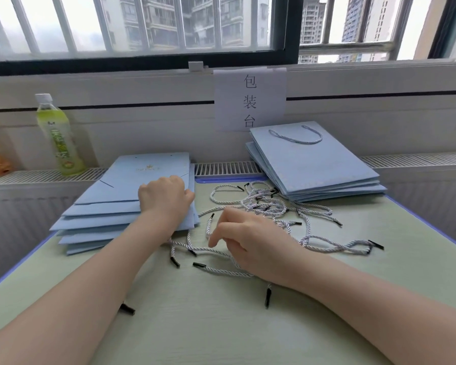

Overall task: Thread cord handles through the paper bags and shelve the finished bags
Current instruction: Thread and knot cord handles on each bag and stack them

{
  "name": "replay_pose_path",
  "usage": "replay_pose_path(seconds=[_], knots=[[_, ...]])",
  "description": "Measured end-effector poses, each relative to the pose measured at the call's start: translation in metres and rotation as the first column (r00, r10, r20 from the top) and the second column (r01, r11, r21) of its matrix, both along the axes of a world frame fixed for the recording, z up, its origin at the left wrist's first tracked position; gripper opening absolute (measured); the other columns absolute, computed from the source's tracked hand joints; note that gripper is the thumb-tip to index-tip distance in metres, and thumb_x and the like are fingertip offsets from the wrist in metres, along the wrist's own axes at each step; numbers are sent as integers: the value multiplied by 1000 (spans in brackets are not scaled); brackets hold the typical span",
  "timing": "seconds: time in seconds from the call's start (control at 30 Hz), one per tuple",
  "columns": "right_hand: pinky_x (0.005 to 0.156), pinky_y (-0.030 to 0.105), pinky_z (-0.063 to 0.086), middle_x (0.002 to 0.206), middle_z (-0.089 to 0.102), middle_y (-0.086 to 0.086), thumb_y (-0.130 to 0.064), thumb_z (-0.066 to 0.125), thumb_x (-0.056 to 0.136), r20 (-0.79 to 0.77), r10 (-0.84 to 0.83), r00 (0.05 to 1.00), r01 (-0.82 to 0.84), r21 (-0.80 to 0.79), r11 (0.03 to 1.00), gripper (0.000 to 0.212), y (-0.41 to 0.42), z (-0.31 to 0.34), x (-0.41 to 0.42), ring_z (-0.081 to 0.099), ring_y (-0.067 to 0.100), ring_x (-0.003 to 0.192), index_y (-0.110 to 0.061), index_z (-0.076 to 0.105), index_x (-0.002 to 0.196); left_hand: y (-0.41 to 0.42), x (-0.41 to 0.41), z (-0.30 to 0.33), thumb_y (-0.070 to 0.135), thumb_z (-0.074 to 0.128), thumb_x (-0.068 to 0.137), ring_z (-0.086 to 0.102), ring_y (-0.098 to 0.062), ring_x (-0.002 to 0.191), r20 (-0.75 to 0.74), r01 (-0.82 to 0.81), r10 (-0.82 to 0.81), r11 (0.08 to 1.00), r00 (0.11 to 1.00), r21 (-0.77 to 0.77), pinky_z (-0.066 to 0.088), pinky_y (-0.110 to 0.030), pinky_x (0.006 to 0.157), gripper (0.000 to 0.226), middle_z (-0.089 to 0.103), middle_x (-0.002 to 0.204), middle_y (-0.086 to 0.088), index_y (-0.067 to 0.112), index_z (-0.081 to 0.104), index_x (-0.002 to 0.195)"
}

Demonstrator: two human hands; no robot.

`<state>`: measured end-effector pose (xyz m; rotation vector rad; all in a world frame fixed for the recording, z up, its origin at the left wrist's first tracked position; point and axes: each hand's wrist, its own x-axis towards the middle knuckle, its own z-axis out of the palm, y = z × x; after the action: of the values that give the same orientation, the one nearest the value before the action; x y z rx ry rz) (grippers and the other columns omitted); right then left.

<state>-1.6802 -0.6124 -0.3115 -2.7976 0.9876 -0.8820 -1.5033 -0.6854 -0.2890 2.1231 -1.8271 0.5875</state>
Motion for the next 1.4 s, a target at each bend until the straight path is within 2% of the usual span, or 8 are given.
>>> replay_pose_path(seconds=[0.27, 0.47, 0.67, 0.8, 1.07, 1.13, 1.27, 1.4], knots=[[63, 43, 50, 102, 54, 1, 0, 45, 87, 40, -57, 998, 59, -36, 998, 33, -7, -1, -2, 57, 25, 78, -14, 66, 108, 13, 24, -2, 14, 68, 82, 41, -24, 40, 97, 175, -148, 894, 984, -412, 36, -32, 58, 28, 47, 44, -8, 9, 55, 59], [73, 21, 45, 95, 51, -5, 9, 37, 92, 339, -175, 924, 74, 292, 954, 38, -10, 8, -8, 56, 5, 75, -11, 67, 101, 37, 9, 32, 20, 48, 96, 60, -29, 77, 226, 389, -335, 581, 915, -715, 34, -39, 75, 24, 62, 72, -5, 7, 59, 79], [60, 29, 50, 76, 63, 3, -39, 37, 100, 732, -504, 459, -541, 680, 495, 44, -19, 43, -28, 57, 16, 74, -5, 64, 92, 73, -50, 31, 25, 56, 94, 59, -24, 63, 456, 776, -660, 331, 597, -537, 45, -35, 58, 32, 64, 70, 0, 12, 60, 66], [40, 19, 41, 53, 55, 3, -20, 44, 99, 619, -596, 511, -489, 780, 391, 30, -21, 46, -42, 54, 14, 45, -3, 54, 76, 79, -75, 9, 16, 61, 86, 49, -22, 52, 502, 877, -734, 275, 457, -395, 38, -30, 46, 25, 50, 57, 0, 15, 53, 62], [42, 18, 46, 66, 63, 8, -13, 41, 85, 535, -687, 491, -326, 845, 425, 22, -24, 56, -61, 58, 21, 43, -5, 62, 87, 41, -29, 19, 33, 43, 94, 49, -32, 107, -277, 268, -441, 828, 853, -492, 35, -39, 85, 33, 57, 113, -10, 8, 54, 114], [45, 19, 45, 68, 65, 8, -15, 37, 84, 582, -650, 489, -397, 812, 429, 32, -23, 60, -68, 59, 22, 46, -6, 68, 81, 25, -8, 21, 42, 50, 92, 47, -33, 114, -688, 117, -296, 948, 662, -295, 39, -41, 89, 52, 52, 124, -13, 4, 45, 126], [51, 20, 47, 69, 67, 7, -19, 38, 87, 623, -579, 526, -465, 781, 418, 44, -19, 65, -74, 62, 22, 52, -11, 73, 60, 18, 13, 29, 39, 57, 92, 67, -15, 58, -920, 156, -202, 951, -336, -266, 52, -24, 46, 33, 71, 69, 0, 7, 61, 94], [51, 20, 47, 62, 66, 3, -32, 40, 97, 682, -577, 450, -417, 732, 539, 47, -27, 68, -74, 61, 17, 50, -10, 70, 68, 23, 8, 32, 20, 54, 95, 71, -16, 63, -871, 255, -121, 929, -476, -269, 55, -29, 47, 20, 73, 78, -5, 3, 61, 102]])
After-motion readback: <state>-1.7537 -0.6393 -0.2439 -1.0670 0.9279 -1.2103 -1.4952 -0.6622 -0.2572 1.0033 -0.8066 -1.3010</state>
